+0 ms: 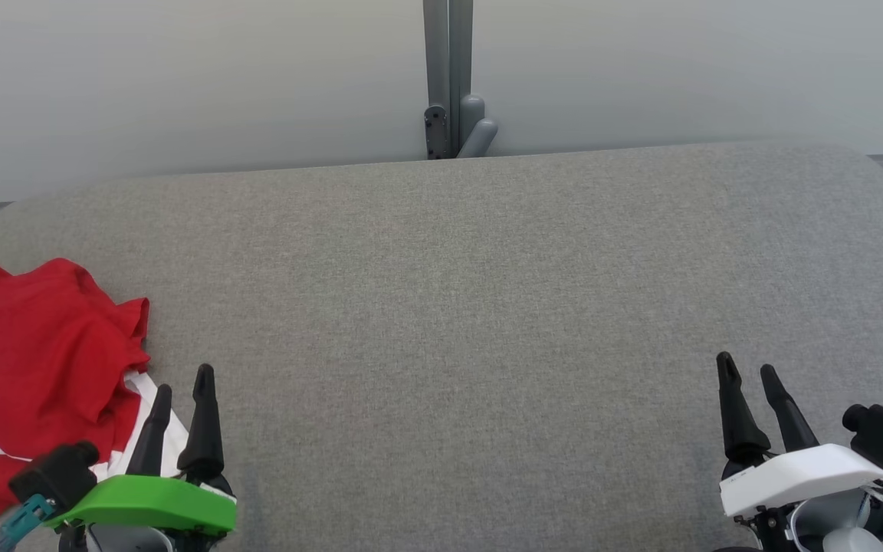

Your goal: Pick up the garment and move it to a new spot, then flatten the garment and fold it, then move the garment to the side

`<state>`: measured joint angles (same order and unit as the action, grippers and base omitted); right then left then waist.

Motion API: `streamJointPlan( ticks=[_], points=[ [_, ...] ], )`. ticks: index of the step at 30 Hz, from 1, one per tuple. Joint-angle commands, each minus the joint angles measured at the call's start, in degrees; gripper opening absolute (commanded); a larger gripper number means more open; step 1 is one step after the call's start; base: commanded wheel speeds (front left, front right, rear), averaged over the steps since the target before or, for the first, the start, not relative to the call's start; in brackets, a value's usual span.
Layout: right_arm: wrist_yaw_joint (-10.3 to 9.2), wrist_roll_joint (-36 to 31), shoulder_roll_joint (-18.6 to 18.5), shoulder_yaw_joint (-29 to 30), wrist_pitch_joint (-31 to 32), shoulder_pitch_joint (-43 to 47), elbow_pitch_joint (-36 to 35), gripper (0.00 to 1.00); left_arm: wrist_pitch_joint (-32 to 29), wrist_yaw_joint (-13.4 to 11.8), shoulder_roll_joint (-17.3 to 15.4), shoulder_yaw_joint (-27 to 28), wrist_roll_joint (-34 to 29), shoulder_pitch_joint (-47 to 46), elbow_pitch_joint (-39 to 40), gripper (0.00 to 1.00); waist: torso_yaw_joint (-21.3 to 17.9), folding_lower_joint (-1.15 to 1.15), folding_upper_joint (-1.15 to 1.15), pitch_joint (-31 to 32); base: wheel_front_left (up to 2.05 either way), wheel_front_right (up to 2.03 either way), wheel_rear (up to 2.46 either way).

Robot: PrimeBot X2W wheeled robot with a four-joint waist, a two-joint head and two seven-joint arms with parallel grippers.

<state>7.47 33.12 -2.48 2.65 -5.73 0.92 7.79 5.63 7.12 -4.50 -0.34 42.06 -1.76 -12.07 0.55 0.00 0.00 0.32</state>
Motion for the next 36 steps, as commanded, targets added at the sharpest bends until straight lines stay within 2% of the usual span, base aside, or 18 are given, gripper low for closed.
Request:
streamJointPlan(
  ticks=[1,17,29,36],
  points=[
    [0.02,-1.88,-0.33,-0.09,-0.71,-0.02,-0.62,1.00,0.50,0.28,-0.75,-0.25,-1.72,-0.34,0.55,1.00,0.02,0.00,0.00,0.00,0.00,0.00,0.00],
    [0.02,-14.06,-0.40,-0.47,-3.31,0.46,-0.97,1.00,3.26,0.40,-3.06,-3.39,-13.04,-0.23,0.52,1.00,0.11,0.00,0.00,0.00,0.00,0.00,0.00],
    [0.03,-20.76,-0.44,0.23,-5.00,1.06,-1.01,1.00,4.95,0.38,-4.43,-4.95,-19.43,-0.06,0.17,1.00,0.21,0.00,0.00,0.05,0.00,0.00,0.00],
    [0.03,-23.85,-0.46,1.17,-5.87,1.73,-0.57,1.00,5.82,0.40,-4.12,-4.47,-21.18,0.40,-1.19,1.00,0.32,0.00,0.00,0.21,0.00,0.00,0.00]
  ],
)
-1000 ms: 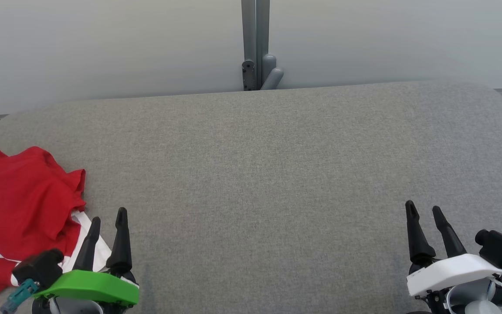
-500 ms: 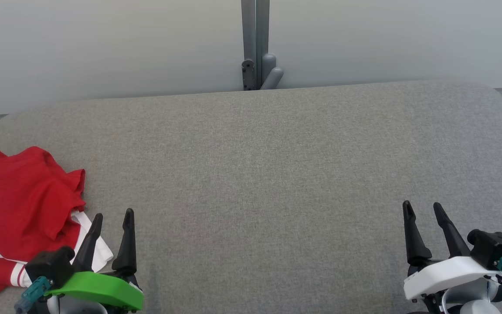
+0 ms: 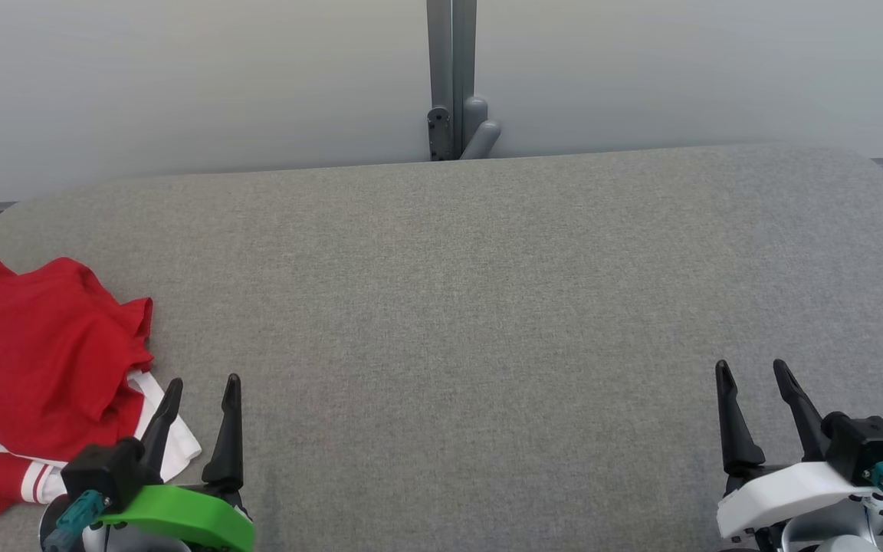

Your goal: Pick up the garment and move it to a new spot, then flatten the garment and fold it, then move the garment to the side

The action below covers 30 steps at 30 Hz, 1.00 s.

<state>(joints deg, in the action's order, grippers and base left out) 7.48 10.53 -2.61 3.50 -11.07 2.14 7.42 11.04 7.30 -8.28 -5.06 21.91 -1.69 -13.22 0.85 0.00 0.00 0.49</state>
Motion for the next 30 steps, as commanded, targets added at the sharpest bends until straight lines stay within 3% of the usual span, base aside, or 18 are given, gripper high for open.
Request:
streamJointPlan(
  ticks=[1,30],
  points=[
    [0.02,-1.54,-0.33,0.52,-0.69,0.58,-0.11,1.00,0.61,0.22,-0.24,0.42,-1.04,0.41,-0.34,1.00,0.03,0.00,0.00,0.05,0.00,0.00,0.00],
    [0.01,-13.51,-0.39,2.03,-3.79,1.64,0.99,1.00,3.87,0.29,-1.16,0.47,-10.45,0.34,-3.95,1.00,-0.05,0.00,0.00,0.23,0.00,0.00,0.00]
  ],
)
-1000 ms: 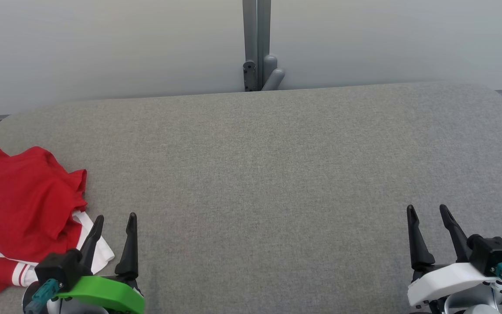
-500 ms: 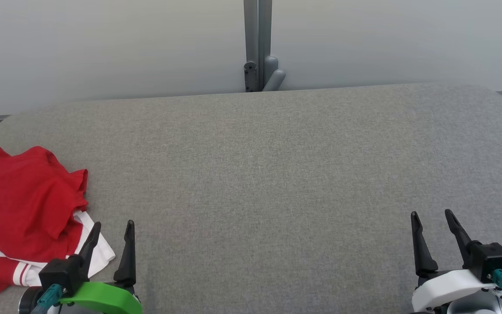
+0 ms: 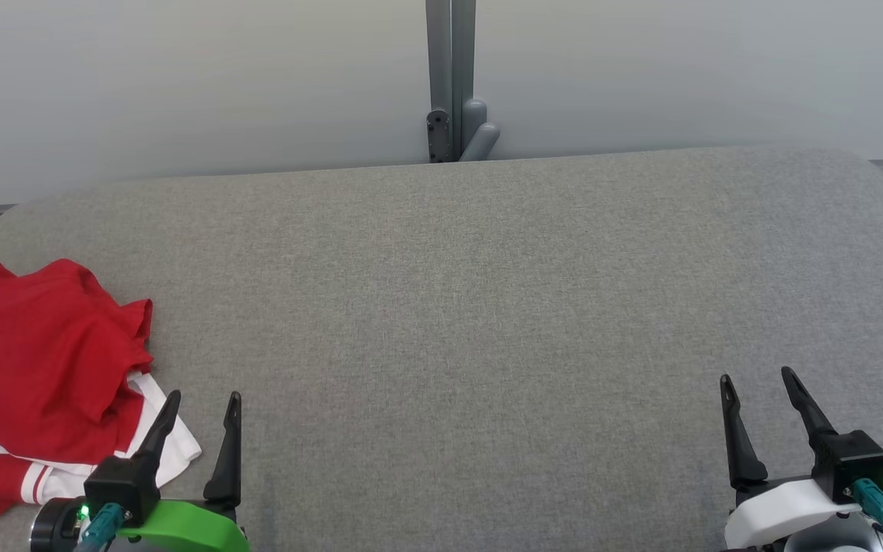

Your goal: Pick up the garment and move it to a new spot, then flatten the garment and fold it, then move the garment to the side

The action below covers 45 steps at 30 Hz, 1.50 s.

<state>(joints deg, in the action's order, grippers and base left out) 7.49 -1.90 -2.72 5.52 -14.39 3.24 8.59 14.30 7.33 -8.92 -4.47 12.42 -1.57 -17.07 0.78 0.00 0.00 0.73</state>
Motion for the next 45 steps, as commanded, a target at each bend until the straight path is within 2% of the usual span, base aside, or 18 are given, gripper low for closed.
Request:
streamJointPlan(
  ticks=[1,5,23,27,31,38,41,45],
  points=[
    [0.00,-1.45,-0.28,0.00,-0.57,0.61,-0.22,1.00,0.60,0.24,-0.55,-0.19,-1.30,0.23,-0.15,1.00,0.01,0.00,0.00,0.00,0.00,0.00,0.00],
    [0.00,-2.73,-0.30,-0.04,-0.93,0.81,-0.27,1.00,1.05,0.23,-0.72,-0.32,-2.69,0.19,-0.34,1.00,0.04,0.00,0.00,0.06,0.00,0.00,0.00],
    [0.00,-1.29,-0.27,0.20,-0.86,0.99,-0.44,1.00,0.95,0.23,0.05,0.05,-1.52,-0.15,-0.75,1.00,1.19,0.00,0.00,0.16,0.00,0.00,0.00],
    [0.00,-1.49,-0.26,0.49,-0.85,1.13,-0.60,1.00,0.95,0.23,0.15,0.09,-1.48,-1.06,-0.95,1.00,4.17,0.00,0.00,0.43,0.00,0.00,0.00],
    [0.00,-1.34,-0.24,0.06,-0.86,1.15,-0.52,1.00,0.95,0.23,0.19,-0.06,-1.36,-1.22,-1.37,1.00,9.20,0.00,0.00,0.86,0.00,0.00,0.00],
    [-0.01,-0.89,-0.26,-3.61,-0.86,-0.07,0.22,1.00,0.88,0.23,-0.58,1.82,-1.76,0.85,-1.92,1.00,17.04,0.00,0.00,1.63,0.00,0.00,0.00],
    [-0.01,-0.34,-0.26,-5.77,-0.85,-0.64,0.72,1.00,0.88,0.22,-0.56,2.77,-1.92,1.86,-1.85,1.00,19.00,0.00,0.00,1.94,0.00,0.00,0.00],
    [-0.01,-0.34,-0.27,-6.76,-0.85,-0.69,0.93,1.00,0.88,0.22,-0.32,3.44,-1.91,1.91,-1.80,1.00,19.38,0.00,0.00,1.75,0.00,0.00,0.00]
  ],
)
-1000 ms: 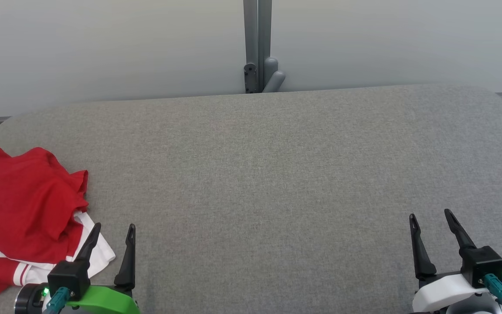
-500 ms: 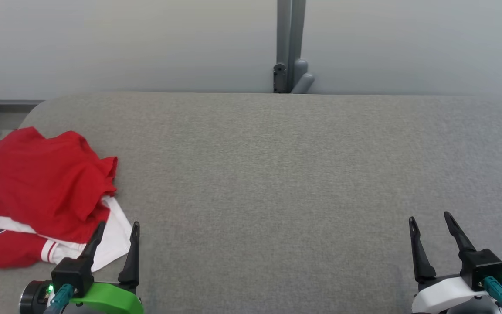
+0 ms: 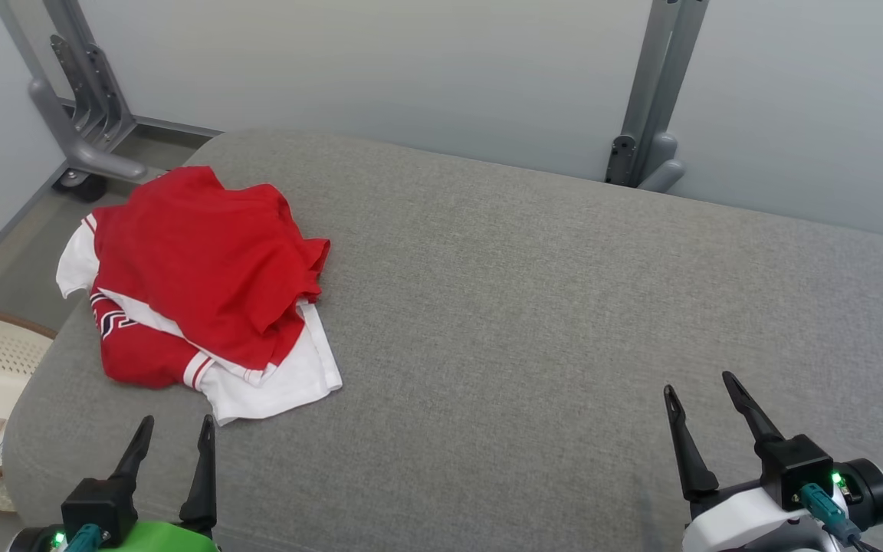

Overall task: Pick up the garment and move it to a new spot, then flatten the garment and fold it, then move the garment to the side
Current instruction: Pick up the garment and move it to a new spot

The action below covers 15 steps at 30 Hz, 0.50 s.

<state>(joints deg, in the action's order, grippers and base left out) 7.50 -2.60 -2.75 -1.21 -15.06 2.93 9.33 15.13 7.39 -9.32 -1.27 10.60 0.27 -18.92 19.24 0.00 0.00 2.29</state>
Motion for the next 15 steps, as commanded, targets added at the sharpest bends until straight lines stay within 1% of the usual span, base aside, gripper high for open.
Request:
streamJointPlan(
  ticks=[1,4,8,15],
  points=[
    [-0.02,0.20,-0.24,-0.18,-0.18,-0.47,0.17,1.00,0.04,0.17,0.11,0.57,-0.04,-0.24,-0.14,1.00,0.77,0.00,0.00,0.01,0.00,0.00,0.00],
    [-0.02,-0.58,-0.26,-0.28,-0.18,-0.59,0.07,1.00,0.04,0.17,-0.26,0.81,-1.17,-2.13,-1.61,1.00,-0.11,0.00,0.00,-1.01,0.00,0.00,0.00],
    [-0.02,-2.24,-0.26,-0.30,-0.18,-1.81,-0.58,1.00,-0.28,0.17,-1.24,-0.48,-0.83,-8.02,-7.26,1.00,-1.84,0.00,0.00,-5.03,0.00,0.00,0.00],
    [-0.02,-4.21,-1.19,-0.83,-0.18,-6.00,-2.04,1.00,-7.14,0.17,-5.22,-4.53,2.89,-25.01,-18.86,1.00,-5.41,0.00,0.00,-15.74,0.00,0.00,0.00]
  ],
)
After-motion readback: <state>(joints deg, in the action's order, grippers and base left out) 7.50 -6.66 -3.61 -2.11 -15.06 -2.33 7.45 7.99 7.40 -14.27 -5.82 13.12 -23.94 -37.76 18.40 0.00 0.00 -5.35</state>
